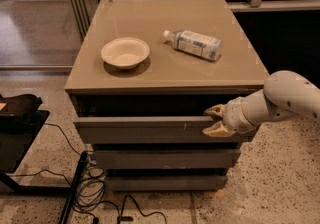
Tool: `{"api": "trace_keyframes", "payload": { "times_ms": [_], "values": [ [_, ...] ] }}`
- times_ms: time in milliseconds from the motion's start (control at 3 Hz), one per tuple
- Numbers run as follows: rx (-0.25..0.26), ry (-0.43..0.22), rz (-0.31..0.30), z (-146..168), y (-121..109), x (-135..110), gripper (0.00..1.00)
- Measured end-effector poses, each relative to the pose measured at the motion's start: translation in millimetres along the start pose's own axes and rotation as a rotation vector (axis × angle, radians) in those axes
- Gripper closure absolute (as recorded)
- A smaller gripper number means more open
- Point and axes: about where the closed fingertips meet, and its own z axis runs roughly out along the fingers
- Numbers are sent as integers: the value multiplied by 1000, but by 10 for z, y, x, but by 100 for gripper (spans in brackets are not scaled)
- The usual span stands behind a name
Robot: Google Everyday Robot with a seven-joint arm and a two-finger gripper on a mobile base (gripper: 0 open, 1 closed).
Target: Open top drawer
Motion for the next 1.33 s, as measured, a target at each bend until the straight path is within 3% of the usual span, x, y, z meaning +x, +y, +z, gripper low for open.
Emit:
{"api": "trace_keyframes", "payload": {
  "times_ms": [333, 667, 1333],
  "values": [
    [0, 0, 0, -54, -11, -40, 88],
    [0, 0, 0, -98, -22, -70, 100],
    [25, -19, -16, -151, 24, -158, 100]
  ]
}}
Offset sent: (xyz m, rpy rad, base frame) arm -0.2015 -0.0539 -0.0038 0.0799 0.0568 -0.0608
